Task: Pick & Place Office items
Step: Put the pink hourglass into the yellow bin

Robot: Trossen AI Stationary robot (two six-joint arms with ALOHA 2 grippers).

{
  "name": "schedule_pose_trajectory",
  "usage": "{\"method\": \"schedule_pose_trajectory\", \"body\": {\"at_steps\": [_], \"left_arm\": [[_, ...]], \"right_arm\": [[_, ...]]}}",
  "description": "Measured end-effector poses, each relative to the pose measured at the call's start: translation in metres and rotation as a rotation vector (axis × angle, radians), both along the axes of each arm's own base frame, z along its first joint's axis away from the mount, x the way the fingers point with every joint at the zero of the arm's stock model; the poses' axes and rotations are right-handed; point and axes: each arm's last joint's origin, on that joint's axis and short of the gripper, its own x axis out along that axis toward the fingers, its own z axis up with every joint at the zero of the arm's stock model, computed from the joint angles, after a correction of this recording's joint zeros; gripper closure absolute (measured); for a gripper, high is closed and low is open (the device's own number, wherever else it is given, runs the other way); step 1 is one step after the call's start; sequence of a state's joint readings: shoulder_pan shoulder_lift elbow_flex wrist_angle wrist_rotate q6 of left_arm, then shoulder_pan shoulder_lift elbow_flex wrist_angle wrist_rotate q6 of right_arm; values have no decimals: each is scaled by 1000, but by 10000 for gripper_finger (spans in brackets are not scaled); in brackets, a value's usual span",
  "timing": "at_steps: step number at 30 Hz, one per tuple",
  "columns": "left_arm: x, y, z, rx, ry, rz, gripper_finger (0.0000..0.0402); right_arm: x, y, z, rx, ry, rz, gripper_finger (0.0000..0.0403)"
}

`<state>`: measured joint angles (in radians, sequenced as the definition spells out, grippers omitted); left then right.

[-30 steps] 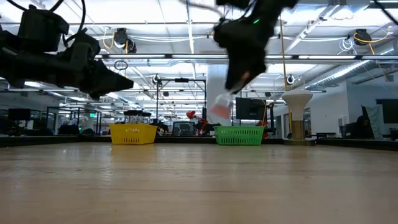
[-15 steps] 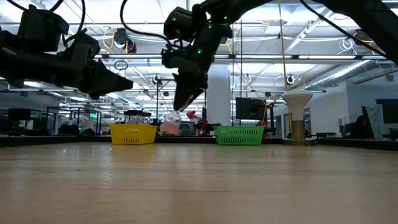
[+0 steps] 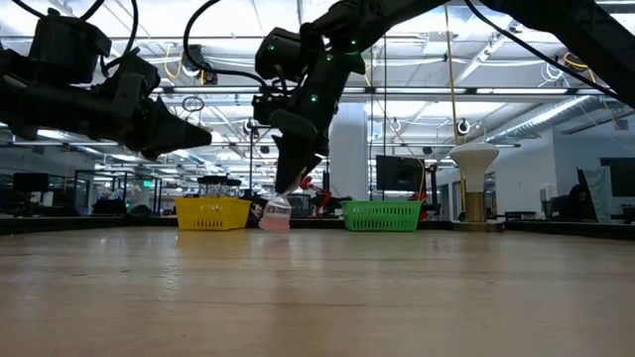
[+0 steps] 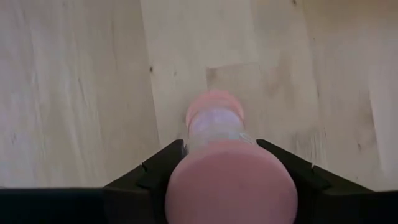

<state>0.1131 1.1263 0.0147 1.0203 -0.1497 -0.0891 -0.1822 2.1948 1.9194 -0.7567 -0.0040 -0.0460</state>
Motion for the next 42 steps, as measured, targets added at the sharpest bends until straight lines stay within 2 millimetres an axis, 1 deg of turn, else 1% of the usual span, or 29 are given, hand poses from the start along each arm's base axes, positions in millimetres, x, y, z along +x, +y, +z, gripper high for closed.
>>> {"method": "schedule_pose_trajectory", "body": {"at_steps": [7,13,16,18,21,23,24,25,26,28,32,35,36,37,39,41,42], "left_arm": [[0,0,-1,-14,4,1,353],[0,0,-1,-24,2,2,353],[1,0,1,-44,-10,3,353],[2,0,2,-51,-16,-10,353],[8,-1,5,-52,-2,-44,353],[13,0,7,-54,41,-50,353],[17,0,9,-52,64,-50,353],[22,1,13,-48,86,-50,353],[26,1,16,-42,111,-49,353],[36,2,24,-30,176,-52,353],[53,4,45,-38,276,-52,353],[63,5,65,-88,331,-42,352],[66,6,71,-100,361,-42,348],[70,6,76,-111,394,-38,343],[78,8,82,-143,454,-16,327],[85,9,85,-168,503,11,304],[91,10,87,-171,506,16,291]], "right_arm": [[4,0,2,-6,-41,-4,206],[6,2,3,-12,-64,0,173],[4,6,15,-21,-89,13,153],[1,11,28,-54,-118,20,146],[-15,21,51,-121,-72,14,151],[-22,28,61,-191,-67,17,170],[-30,31,65,-223,-76,8,184],[-37,34,65,-240,-94,3,199],[-44,37,63,-251,-110,9,216],[-57,40,59,-228,-207,27,253],[-97,47,35,-199,-293,-6,323],[-129,50,23,-179,-377,-50,368],[-136,51,21,-177,-428,-61,381],[-145,51,19,-174,-472,-71,391],[-164,52,10,-170,-509,-83,399],[-175,53,9,-175,-601,-93,393],[-182,53,8,-176,-630,-95,390]]}}
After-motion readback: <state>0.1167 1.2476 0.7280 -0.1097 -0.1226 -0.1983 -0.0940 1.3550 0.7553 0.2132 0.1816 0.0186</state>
